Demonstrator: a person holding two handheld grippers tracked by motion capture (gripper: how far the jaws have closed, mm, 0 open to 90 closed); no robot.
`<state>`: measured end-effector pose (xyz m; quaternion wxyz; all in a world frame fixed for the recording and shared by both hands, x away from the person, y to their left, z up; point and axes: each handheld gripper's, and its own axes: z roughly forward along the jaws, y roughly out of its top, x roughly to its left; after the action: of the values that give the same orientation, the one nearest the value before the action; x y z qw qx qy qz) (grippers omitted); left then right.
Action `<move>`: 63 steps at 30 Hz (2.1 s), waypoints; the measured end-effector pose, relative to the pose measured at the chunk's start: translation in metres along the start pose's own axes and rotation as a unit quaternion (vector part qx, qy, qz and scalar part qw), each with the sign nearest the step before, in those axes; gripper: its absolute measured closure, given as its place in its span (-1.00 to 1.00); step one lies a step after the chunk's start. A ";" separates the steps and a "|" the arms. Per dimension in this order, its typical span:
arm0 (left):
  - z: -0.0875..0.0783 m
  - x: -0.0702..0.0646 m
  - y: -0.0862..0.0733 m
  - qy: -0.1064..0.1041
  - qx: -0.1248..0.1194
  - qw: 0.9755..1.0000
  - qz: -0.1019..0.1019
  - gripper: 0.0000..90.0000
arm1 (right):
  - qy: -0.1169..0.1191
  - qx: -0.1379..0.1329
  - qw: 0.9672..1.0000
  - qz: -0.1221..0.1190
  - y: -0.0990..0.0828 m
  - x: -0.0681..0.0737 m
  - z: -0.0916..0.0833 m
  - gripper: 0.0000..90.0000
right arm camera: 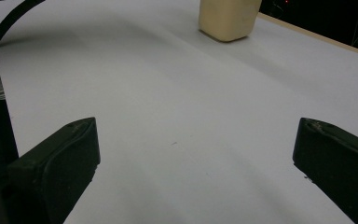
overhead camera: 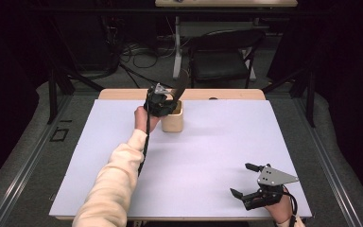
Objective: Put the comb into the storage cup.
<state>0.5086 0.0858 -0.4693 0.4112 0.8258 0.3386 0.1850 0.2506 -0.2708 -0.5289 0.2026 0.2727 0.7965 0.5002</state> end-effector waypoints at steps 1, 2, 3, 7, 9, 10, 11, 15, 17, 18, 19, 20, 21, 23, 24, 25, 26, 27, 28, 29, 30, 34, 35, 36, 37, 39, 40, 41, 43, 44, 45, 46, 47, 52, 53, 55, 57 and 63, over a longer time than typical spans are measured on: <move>0.000 0.000 0.000 0.000 0.001 1.000 -0.001 0.60 | 0.000 0.000 1.000 0.000 0.000 0.000 0.000 -1.00; 0.000 0.000 0.000 0.001 0.003 1.000 0.000 0.61 | 0.000 0.000 1.000 0.000 0.000 0.000 0.000 -1.00; 0.001 0.000 0.000 0.001 0.004 1.000 0.000 0.61 | 0.000 0.000 1.000 0.000 0.000 0.000 0.000 -1.00; 0.002 0.000 -0.001 0.002 0.011 1.000 0.000 0.60 | 0.000 0.000 1.000 -0.001 0.000 0.000 0.000 -1.00; 0.003 0.000 -0.002 0.002 0.014 1.000 0.001 0.60 | 0.000 0.000 1.000 0.000 0.000 0.000 0.000 -1.00; 0.004 0.000 -0.002 0.001 0.014 1.000 0.001 0.60 | 0.000 0.000 1.000 0.000 0.000 0.000 0.000 -1.00; 0.004 0.000 -0.002 0.001 0.015 1.000 0.001 0.60 | 0.000 0.000 1.000 -0.001 0.000 0.000 0.000 -1.00; 0.005 0.000 -0.002 0.002 0.018 1.000 0.000 0.60 | 0.001 0.000 1.000 0.000 0.000 0.000 0.000 -1.00; 0.004 0.000 -0.002 0.002 0.019 1.000 0.002 0.60 | 0.001 0.001 1.000 0.000 0.000 0.000 0.000 -1.00; 0.004 -0.001 -0.002 0.003 0.019 1.000 0.003 0.60 | 0.001 0.000 1.000 0.000 0.000 0.000 0.000 -1.00; 0.004 0.000 -0.002 0.002 0.020 1.000 0.003 0.60 | 0.001 0.000 1.000 0.000 0.000 0.000 0.000 -1.00; 0.004 -0.001 -0.002 0.001 0.020 1.000 0.004 0.60 | 0.001 0.000 1.000 0.000 0.000 0.000 0.000 -1.00; 0.004 0.000 -0.002 0.002 0.020 1.000 0.003 0.60 | 0.001 0.000 1.000 0.000 0.000 0.000 0.000 -1.00; 0.004 0.000 -0.002 0.002 0.021 1.000 0.003 0.60 | 0.001 0.000 1.000 -0.001 0.000 0.000 0.000 -1.00; 0.004 0.000 -0.002 0.002 0.021 1.000 0.003 0.60 | 0.001 -0.001 1.000 0.000 0.000 0.000 0.000 -1.00; 0.005 0.000 -0.002 0.002 0.021 1.000 0.003 0.60 | 0.001 0.000 1.000 -0.001 0.000 0.000 0.000 -1.00; 0.005 0.000 -0.002 0.002 0.022 1.000 0.004 0.60 | 0.001 -0.001 1.000 -0.001 0.000 0.000 0.000 -1.00; 0.005 -0.001 -0.002 0.002 0.022 1.000 0.004 0.60 | 0.001 0.000 1.000 -0.001 0.000 0.000 0.000 -1.00; 0.005 -0.001 -0.001 0.002 0.023 1.000 0.004 0.60 | 0.001 0.000 1.000 -0.001 0.000 0.000 0.000 -1.00; 0.005 -0.001 -0.001 0.002 0.024 1.000 0.005 0.60 | 0.001 0.000 1.000 -0.001 0.000 0.000 0.000 -1.00; 0.005 -0.001 -0.001 0.002 0.026 1.000 0.005 0.60 | 0.001 -0.001 1.000 0.000 0.000 0.000 0.000 -1.00; 0.005 -0.001 -0.001 0.004 0.029 1.000 0.007 0.59 | 0.001 0.000 1.000 0.000 0.000 0.000 0.000 -1.00; 0.005 -0.001 -0.001 0.004 0.029 1.000 0.009 0.59 | 0.001 0.000 1.000 -0.001 0.000 0.000 0.000 -1.00; 0.005 -0.002 -0.001 0.005 0.030 0.999 0.011 0.59 | 0.002 0.000 1.000 -0.001 0.000 0.000 0.000 -1.00; 0.005 -0.002 -0.001 0.005 0.031 0.999 0.011 0.59 | 0.002 0.000 1.000 -0.001 0.000 0.000 0.000 -1.00; 0.005 -0.002 -0.001 0.005 0.031 0.999 0.011 0.59 | 0.002 0.000 1.000 -0.001 0.000 0.000 0.000 -1.00; 0.005 -0.002 -0.001 0.005 0.031 0.999 0.010 0.59 | 0.002 0.000 1.000 -0.001 0.000 0.000 0.000 -1.00; 0.005 -0.002 -0.001 0.005 0.030 0.999 0.010 0.59 | 0.002 0.000 1.000 -0.001 0.000 0.000 0.000 -1.00; 0.005 -0.001 -0.001 0.005 0.030 1.000 0.009 0.59 | 0.001 -0.001 1.000 0.000 0.000 0.000 0.000 -1.00; 0.005 -0.001 -0.001 0.005 0.030 0.999 0.009 0.59 | 0.001 -0.001 1.000 0.000 0.000 0.000 0.000 -1.00; 0.005 -0.001 -0.001 0.005 0.029 1.000 0.009 0.59 | 0.001 0.000 1.000 0.000 0.000 0.000 0.000 -1.00; 0.005 -0.001 -0.001 0.005 0.029 1.000 0.009 0.59 | 0.002 0.000 1.000 -0.001 0.000 0.000 0.000 -1.00; 0.005 -0.001 -0.001 0.004 0.029 1.000 0.010 0.59 | 0.002 0.000 1.000 -0.001 0.000 0.000 0.000 -1.00; 0.004 0.000 -0.001 0.004 0.029 1.000 0.008 0.59 | 0.002 0.000 1.000 -0.002 0.000 0.000 0.000 -1.00; 0.004 0.000 -0.001 0.003 0.028 1.000 0.008 0.59 | 0.002 0.000 1.000 -0.002 0.000 0.000 0.000 -1.00; 0.003 0.000 -0.001 0.001 0.026 1.000 0.006 0.57 | 0.002 -0.001 1.000 -0.002 0.000 0.000 0.000 -1.00; 0.000 -0.001 0.000 0.001 0.018 1.000 0.006 0.46 | 0.002 0.000 1.000 -0.001 0.000 0.000 0.000 -1.00; -0.011 -0.003 0.005 -0.007 0.007 1.000 0.007 -0.02 | 0.001 0.000 1.000 -0.001 0.000 0.000 0.000 -1.00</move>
<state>0.5021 0.0879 -0.4591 0.4063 0.8325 0.3310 0.1796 0.2507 -0.2707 -0.5292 0.2020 0.2712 0.7970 0.5005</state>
